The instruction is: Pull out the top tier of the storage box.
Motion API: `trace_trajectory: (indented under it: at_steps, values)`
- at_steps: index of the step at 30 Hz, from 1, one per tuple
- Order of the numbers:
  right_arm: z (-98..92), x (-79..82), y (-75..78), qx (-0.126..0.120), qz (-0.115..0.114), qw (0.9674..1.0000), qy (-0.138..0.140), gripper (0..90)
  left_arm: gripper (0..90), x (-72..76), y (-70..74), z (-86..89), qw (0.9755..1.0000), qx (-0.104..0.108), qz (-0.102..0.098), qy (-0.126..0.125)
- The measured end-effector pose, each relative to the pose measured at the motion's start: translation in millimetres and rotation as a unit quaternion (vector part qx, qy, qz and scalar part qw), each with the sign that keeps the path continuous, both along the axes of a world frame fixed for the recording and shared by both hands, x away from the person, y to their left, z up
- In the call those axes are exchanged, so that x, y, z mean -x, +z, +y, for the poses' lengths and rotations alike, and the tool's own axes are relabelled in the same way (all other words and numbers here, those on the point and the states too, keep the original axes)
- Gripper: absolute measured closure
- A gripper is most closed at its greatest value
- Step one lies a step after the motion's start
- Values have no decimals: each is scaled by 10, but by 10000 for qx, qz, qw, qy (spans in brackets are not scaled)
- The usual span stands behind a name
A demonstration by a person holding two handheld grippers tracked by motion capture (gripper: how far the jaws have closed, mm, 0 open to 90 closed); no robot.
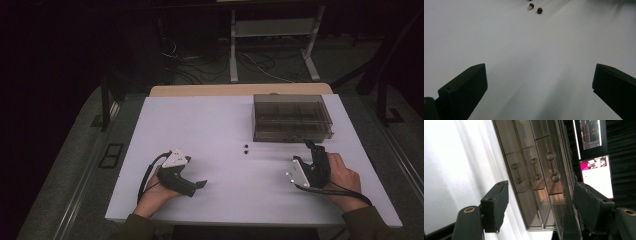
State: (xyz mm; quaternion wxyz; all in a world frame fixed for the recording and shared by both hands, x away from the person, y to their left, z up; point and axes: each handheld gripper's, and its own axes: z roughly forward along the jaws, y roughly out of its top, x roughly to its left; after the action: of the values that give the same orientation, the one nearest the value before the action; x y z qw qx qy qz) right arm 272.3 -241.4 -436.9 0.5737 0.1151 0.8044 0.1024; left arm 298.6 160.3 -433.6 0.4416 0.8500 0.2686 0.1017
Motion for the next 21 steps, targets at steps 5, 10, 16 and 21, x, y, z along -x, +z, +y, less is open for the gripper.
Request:
trace_trajectory:
  at_steps: [5,10,16,21]
  values:
    - [-22,-4,32,-495,147,9986,-60,278,0,-10,6,13,9999,70,80,4]
    - [-59,-5,86,-977,370,9945,-50,276,0,-6,19,17,9999,106,106,44]
    - [-90,-28,95,-1454,650,9872,-89,273,0,-2,8,-7,9999,81,119,19]
    - [-120,-52,107,-1837,928,9785,-106,272,0,0,11,2,9999,78,73,34]
